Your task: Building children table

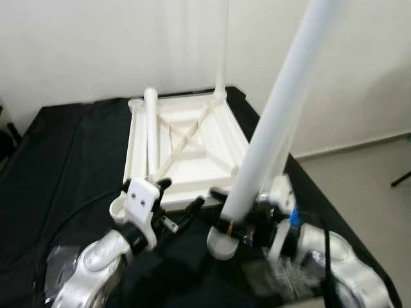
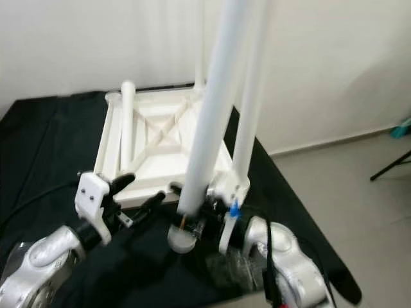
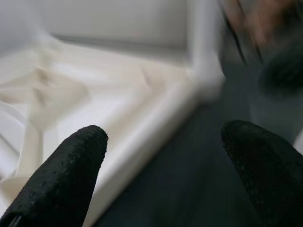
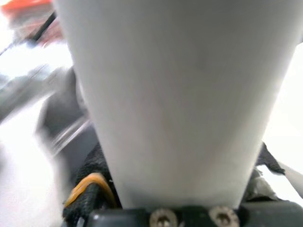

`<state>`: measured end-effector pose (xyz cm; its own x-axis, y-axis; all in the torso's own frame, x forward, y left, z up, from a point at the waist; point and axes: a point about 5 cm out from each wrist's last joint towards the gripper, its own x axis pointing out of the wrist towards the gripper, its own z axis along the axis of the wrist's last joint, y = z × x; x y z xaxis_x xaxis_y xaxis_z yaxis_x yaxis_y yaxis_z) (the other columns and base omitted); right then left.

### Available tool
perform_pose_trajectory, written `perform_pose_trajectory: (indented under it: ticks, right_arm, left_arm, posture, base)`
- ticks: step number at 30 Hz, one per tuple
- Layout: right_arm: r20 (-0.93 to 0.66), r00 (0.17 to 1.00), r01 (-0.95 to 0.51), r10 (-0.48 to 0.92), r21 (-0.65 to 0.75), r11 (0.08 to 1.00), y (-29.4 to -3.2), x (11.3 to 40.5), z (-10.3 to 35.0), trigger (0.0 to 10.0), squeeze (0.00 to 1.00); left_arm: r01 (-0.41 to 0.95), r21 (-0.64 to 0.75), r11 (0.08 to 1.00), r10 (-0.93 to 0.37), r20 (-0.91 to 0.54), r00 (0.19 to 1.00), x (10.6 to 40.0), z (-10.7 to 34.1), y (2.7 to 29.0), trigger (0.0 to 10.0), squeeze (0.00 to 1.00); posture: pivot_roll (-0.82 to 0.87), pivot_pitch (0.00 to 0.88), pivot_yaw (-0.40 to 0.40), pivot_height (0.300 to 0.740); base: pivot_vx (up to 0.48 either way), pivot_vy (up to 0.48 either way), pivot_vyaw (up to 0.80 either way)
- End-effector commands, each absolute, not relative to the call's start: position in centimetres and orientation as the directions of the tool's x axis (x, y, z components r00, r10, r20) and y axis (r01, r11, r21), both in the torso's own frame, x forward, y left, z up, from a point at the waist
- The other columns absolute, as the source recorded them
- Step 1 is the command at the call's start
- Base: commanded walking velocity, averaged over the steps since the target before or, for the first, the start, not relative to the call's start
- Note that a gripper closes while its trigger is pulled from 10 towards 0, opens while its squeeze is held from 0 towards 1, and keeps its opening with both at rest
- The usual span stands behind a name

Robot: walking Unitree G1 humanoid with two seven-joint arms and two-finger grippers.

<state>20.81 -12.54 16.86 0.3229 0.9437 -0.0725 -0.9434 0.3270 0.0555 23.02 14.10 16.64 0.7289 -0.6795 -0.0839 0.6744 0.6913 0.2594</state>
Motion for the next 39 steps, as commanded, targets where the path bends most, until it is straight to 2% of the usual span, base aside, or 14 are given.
perform_pose_trajectory:
  ticks: [1, 3, 8, 9, 10, 12, 13, 16, 27, 32, 36, 37, 38, 39]
  right_arm:
    - [-0.103, 0.17, -0.979, 0.98, 0.096, 0.18, -12.8, 19.1, 16.8, 10.0, 0.0]
    - [-0.15, 0.139, -0.983, 0.979, 0.101, 0.155, -13.2, 18.6, 16.5, 10.0, 0.0]
    - [-0.208, 0.23, -0.971, 0.951, 0.02, 0.239, -13.9, 19.5, 15.8, 10.0, 0.0]
    - [-0.229, 0.301, -0.952, 0.925, -0.027, 0.303, -14.2, 20.1, 15.6, 10.0, 0.0]
    - [-0.229, 0.301, -0.952, 0.925, -0.027, 0.303, -14.2, 20.1, 15.6, 10.0, 0.0]
    - [-0.237, 0.456, -0.89, 0.858, -0.121, 0.44, -14.8, 21.1, 15.2, 10.0, 0.0]
    - [-0.237, 0.456, -0.89, 0.858, -0.121, 0.44, -14.8, 21.1, 15.2, 10.0, 0.0]
    - [-0.204, 0.561, -0.828, 0.803, -0.153, 0.539, -15.0, 21.1, 15.1, 10.0, 0.0]
    - [-0.157, 0.588, -0.809, 0.794, -0.138, 0.572, -14.7, 20.3, 15.6, 10.0, 0.0]
    - [-0.134, 0.607, -0.793, 0.784, -0.165, 0.586, -14.3, 21.0, 15.8, 10.0, 0.0]
    - [-0.128, 0.61, -0.79, 0.782, -0.166, 0.59, -14.1, 21.0, 15.8, 10.0, 0.0]
    - [-0.123, 0.617, -0.785, 0.778, -0.167, 0.596, -14.0, 20.9, 15.8, 10.0, 0.0]
    - [-0.12, 0.621, -0.782, 0.775, -0.167, 0.601, -13.9, 20.9, 15.8, 10.0, 0.0]
    - [-0.119, 0.631, -0.773, 0.766, -0.171, 0.61, -14.0, 20.9, 15.8, 10.0, 0.0]
  left_arm:
    - [0.721, 0.396, 0.568, -0.719, -0.188, 0.669, 23.2, 16.6, 14.4, 10.0, 0.0]
    - [0.728, 0.459, 0.509, -0.705, -0.262, 0.659, 23.7, 16.1, 14.9, 10.0, 0.0]
    - [0.701, 0.518, 0.489, -0.665, -0.298, 0.685, 25.6, 15.7, 14.9, 10.0, 0.0]
    - [0.693, 0.525, 0.494, -0.658, -0.295, 0.693, 26.3, 15.6, 14.6, 10.0, 0.0]
    - [0.693, 0.525, 0.494, -0.658, -0.295, 0.693, 26.3, 15.6, 14.6, 10.0, 0.0]
    - [0.693, 0.535, 0.483, -0.662, -0.294, 0.689, 27.7, 15.5, 13.6, 10.0, 0.0]
    - [0.693, 0.535, 0.483, -0.662, -0.294, 0.689, 27.7, 15.5, 13.6, 10.0, 0.0]
    - [0.725, 0.521, 0.45, -0.688, -0.315, 0.654, 28.5, 15.3, 12.6, 10.0, 0.0]
    - [0.752, 0.458, 0.474, -0.604, -0.452, 0.657, 31.0, 14.2, 13.0, 10.0, 0.0]
    - [0.73, 0.406, 0.55, -0.527, -0.51, 0.68, 33.5, 14.8, 13.8, 10.0, 0.0]
    - [0.72, 0.385, 0.577, -0.495, -0.536, 0.684, 34.0, 14.7, 14.2, 10.0, 0.0]
    - [0.715, 0.366, 0.596, -0.459, -0.576, 0.677, 34.2, 14.3, 14.7, 7.4, 0.0]
    - [0.711, 0.354, 0.607, -0.436, -0.6, 0.67, 34.3, 14.1, 15.0, 7.4, 0.0]
    - [0.71, 0.34, 0.616, -0.41, -0.631, 0.658, 34.3, 13.8, 15.5, 0.0, 0.0]
  posture:
    - [-0.04, 0.081, -0.025, 0.74]
    - [-0.03, 0.085, -0.026, 0.74]
    - [-0.04, 0.088, -0.026, 0.74]
    - [-0.04, 0.092, -0.021, 0.74]
    - [-0.04, 0.092, -0.021, 0.74]
    - [-0.05, 0.098, -0.012, 0.74]
    - [-0.05, 0.098, -0.012, 0.74]
    - [-0.06, 0.103, -0.006, 0.74]
    - [-0.07, 0.122, 0.002, 0.74]
    - [-0.06, 0.131, 0.004, 0.74]
    - [-0.06, 0.133, 0.007, 0.74]
    - [-0.06, 0.136, 0.012, 0.74]
    - [-0.06, 0.136, 0.012, 0.74]
    - [-0.06, 0.138, 0.014, 0.74]
  base:
    - [0.0, 0.0, 0.0]
    - [0.0, 0.0, 0.0]
    - [0.0, 0.0, 0.0]
    - [0.0, 0.0, 0.0]
    - [0.0, 0.0, 0.0]
    - [0.0, 0.0, 0.0]
    - [0.0, 0.0, 0.0]
    - [0.0, 0.0, 0.0]
    - [0.0, 0.0, 0.0]
    - [0.0, 0.0, 0.0]
    - [0.0, 0.0, 0.0]
    - [0.0, 0.0, 0.0]
    - [0.0, 0.0, 0.0]
    - [0.0, 0.0, 0.0]
